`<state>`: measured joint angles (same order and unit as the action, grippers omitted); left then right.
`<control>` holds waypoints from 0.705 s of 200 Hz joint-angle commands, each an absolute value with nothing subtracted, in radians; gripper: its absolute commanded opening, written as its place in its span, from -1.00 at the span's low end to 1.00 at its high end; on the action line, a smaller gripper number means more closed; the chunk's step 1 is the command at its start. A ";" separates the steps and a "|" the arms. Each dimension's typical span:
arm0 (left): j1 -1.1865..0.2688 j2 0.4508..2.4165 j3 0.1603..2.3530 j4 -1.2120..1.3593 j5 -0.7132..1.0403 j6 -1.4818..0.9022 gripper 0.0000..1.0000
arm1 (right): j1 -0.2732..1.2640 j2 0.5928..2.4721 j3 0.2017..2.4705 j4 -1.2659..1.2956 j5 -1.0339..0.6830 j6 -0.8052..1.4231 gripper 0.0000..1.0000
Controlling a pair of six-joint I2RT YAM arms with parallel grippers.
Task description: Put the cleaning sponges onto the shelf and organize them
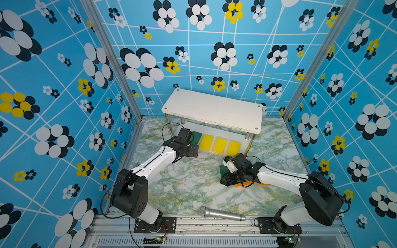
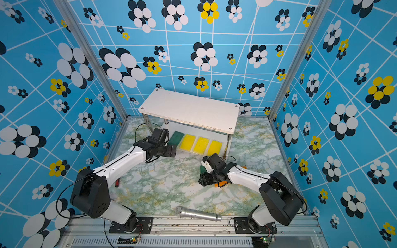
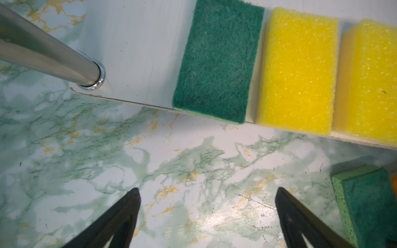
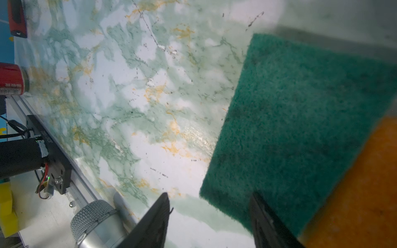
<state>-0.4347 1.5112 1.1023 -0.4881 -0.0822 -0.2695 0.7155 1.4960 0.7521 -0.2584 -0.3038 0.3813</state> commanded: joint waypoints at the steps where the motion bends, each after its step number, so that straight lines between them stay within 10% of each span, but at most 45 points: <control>1: -0.443 1.436 1.043 -0.468 -0.041 -0.272 0.98 | 0.732 1.552 0.784 -0.266 -0.306 0.365 0.25; 141: -0.446 1.204 0.740 -0.308 0.073 -0.312 0.98 | 0.856 1.605 0.920 -0.132 -0.462 0.295 0.27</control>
<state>-0.4400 1.2552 0.8093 -0.3874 0.0128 -0.2752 0.8570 1.6993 0.9558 -0.1616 -0.4744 0.3168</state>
